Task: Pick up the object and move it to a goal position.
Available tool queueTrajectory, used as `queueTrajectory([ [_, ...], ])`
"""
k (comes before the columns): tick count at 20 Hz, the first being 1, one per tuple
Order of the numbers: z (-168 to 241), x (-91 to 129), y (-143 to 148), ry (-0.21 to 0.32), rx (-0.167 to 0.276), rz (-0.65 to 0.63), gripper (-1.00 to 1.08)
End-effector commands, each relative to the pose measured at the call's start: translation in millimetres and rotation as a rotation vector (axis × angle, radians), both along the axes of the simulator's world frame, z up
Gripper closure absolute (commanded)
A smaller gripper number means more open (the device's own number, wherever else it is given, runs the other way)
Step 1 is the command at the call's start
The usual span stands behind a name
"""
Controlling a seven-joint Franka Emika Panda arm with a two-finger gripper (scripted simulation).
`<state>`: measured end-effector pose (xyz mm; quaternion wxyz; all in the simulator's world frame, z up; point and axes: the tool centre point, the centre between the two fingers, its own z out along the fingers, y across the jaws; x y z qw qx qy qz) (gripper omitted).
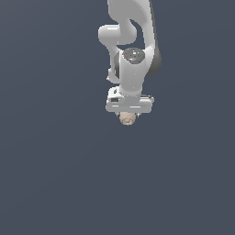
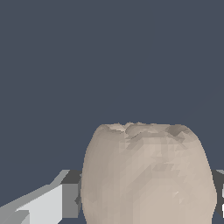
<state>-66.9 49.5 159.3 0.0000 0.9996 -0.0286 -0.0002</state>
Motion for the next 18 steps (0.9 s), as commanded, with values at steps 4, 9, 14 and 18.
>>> queueTrajectory([
  [4, 34.2, -27.2, -2.2, 0.000, 0.000, 0.000, 1.08],
  [9, 57.3, -44.6, -3.6, 0.000, 0.000, 0.000, 1.08],
  [14, 72.4, -55.2, -4.5, 0.000, 0.000, 0.000, 1.08],
  [18, 78.3, -59.2, -4.8, 0.000, 0.000, 0.000, 1.08],
])
